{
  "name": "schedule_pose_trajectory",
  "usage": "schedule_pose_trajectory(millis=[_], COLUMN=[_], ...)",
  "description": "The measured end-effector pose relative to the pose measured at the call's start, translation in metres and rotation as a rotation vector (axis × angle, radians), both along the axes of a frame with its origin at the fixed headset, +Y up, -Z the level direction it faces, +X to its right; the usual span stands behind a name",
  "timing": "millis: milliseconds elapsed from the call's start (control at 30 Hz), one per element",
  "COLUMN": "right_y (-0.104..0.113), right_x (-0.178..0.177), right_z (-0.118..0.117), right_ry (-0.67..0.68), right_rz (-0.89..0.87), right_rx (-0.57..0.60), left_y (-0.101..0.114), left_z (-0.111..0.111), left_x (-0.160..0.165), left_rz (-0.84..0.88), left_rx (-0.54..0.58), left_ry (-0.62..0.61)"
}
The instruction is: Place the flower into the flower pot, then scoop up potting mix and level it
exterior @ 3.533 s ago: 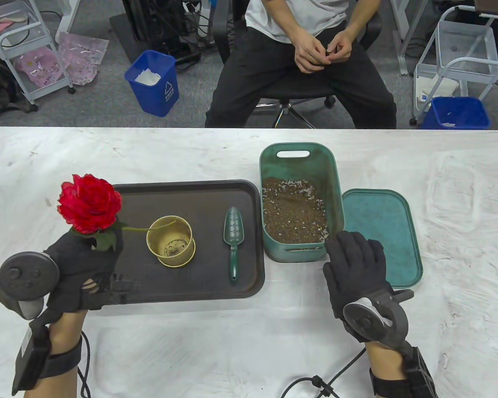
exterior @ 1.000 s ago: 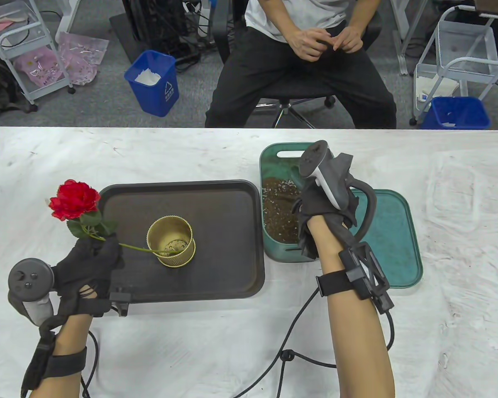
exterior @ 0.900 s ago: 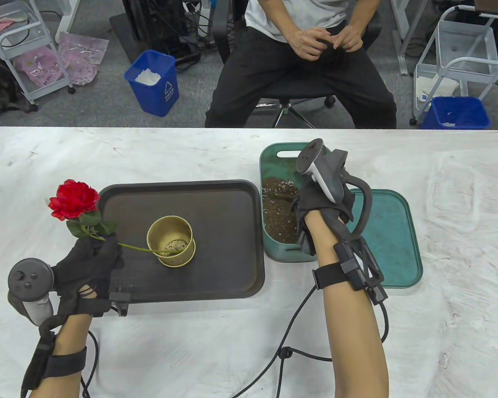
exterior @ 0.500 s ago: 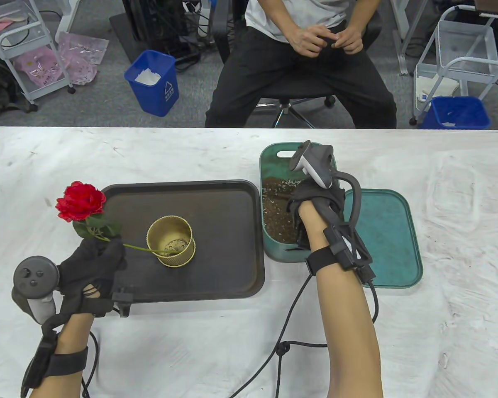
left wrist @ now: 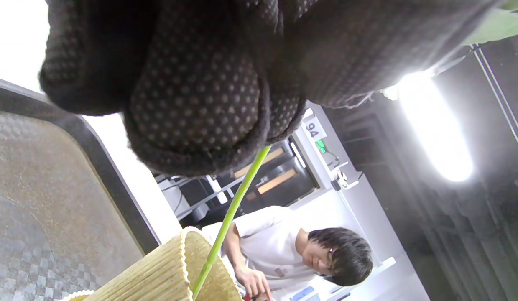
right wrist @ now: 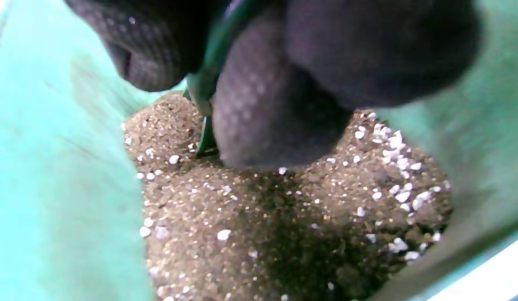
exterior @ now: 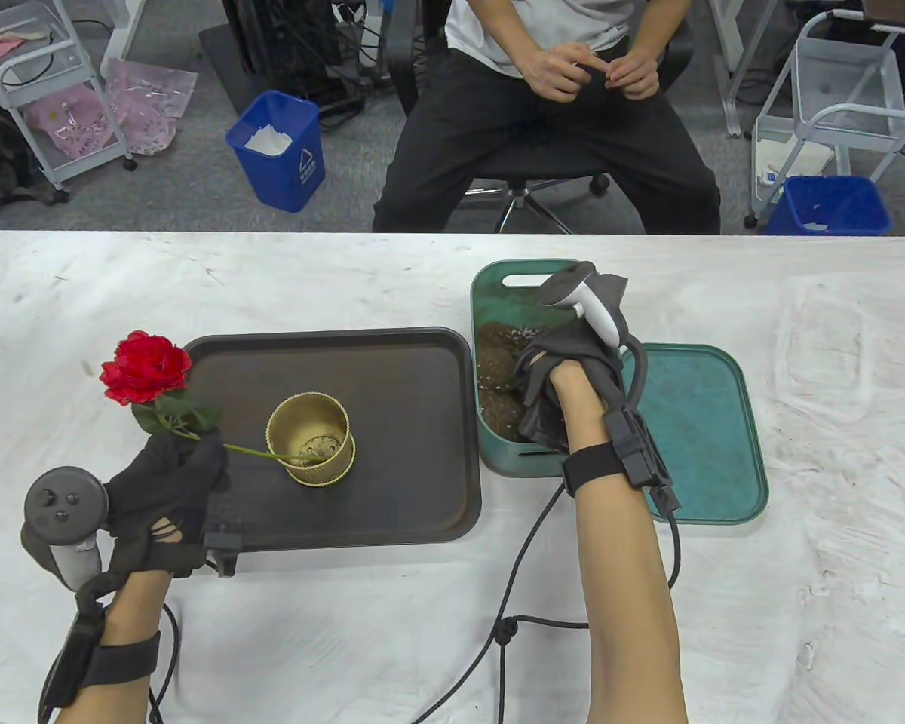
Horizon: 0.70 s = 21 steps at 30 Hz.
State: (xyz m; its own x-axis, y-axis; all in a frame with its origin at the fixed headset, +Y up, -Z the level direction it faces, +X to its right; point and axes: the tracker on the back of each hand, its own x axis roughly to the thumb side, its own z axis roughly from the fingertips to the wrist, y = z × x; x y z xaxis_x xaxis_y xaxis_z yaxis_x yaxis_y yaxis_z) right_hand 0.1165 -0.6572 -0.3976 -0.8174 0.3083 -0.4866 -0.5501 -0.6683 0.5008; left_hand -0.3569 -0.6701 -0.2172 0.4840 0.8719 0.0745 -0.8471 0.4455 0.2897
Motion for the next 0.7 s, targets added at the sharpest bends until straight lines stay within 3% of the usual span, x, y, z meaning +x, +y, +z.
schedule_pose_trajectory(millis=[167,333,700], right_y=[-0.006,-0.005,0.025], right_x=[0.014,0.023,0.033], right_z=[0.01,0.021,0.046], right_ry=[-0.074,-0.134,-0.25], right_rz=[-0.201,-0.266,-0.36], right_rx=[-0.03,-0.019,0.099], left_y=[-0.001,-0.001,-0.002], left_z=[0.0,0.0,0.0], left_x=[0.0,0.0,0.0], left_rz=[0.012,0.008,0.007], left_rx=[-0.003,-0.002,-0.003], left_ry=[0.002,-0.001,0.002])
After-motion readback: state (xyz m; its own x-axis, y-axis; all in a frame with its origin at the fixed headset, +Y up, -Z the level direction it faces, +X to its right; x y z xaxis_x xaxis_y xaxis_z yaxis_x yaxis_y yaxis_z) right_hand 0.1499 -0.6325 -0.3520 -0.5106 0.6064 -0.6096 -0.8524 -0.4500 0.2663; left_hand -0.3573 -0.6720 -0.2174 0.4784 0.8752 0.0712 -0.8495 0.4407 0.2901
